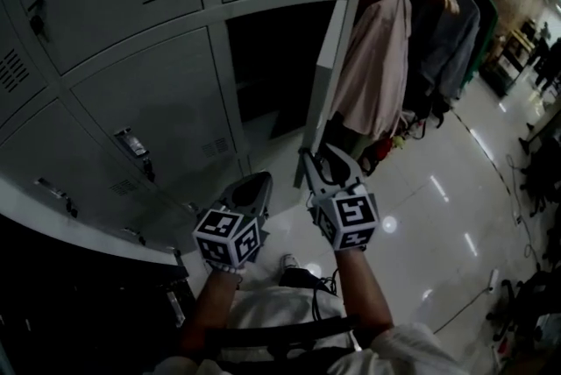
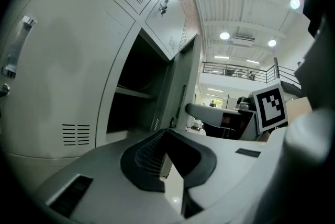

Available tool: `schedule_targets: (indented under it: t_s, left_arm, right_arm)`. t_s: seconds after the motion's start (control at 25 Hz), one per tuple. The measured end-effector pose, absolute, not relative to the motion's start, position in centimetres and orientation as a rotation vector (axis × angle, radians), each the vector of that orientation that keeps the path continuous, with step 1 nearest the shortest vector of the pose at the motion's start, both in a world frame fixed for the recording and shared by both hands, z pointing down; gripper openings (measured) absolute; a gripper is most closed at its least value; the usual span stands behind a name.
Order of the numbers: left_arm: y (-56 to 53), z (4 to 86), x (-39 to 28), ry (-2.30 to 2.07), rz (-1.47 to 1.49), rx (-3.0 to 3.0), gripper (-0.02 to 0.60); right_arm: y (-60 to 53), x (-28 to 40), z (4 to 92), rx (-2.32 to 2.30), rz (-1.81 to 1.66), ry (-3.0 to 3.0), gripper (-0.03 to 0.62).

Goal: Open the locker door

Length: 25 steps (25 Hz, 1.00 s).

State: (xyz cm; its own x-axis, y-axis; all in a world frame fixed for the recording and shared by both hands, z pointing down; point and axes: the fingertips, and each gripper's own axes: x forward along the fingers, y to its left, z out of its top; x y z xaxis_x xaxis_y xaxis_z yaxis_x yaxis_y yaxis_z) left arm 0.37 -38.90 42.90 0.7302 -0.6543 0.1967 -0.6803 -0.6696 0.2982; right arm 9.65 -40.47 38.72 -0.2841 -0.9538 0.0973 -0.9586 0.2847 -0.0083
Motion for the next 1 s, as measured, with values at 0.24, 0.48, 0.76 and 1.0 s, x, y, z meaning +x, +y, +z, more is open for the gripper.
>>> schedule_targets:
  t_s: [0.24, 0.48, 0.76, 1.0]
  left_arm:
    - [-38.0, 42.4, 4.1, -0.932, 0.123, 2.642, -0.002]
    - [-37.2, 41.9, 7.9, -0.823, 0.134, 2.693, -0.002]
    - [-37.2, 42.5, 11.9, -0.729, 0.164, 2.717, -0.003]
    - [-38.6, 42.8, 14.2, -0.704, 0.169, 2.717, -0.003]
  right_arm:
    - [-38.4, 12.9, 38.4, 1.942, 0.099, -2.435, 0.074]
    - [-37.1, 17.8, 38.7, 2.077, 0.153, -2.376, 0.071]
    - [-36.8, 24.2, 39.1, 2.203, 0.256, -2.403, 0.071]
    - [-37.7, 29.5, 39.4, 2.290, 0.316, -2.410, 0.034]
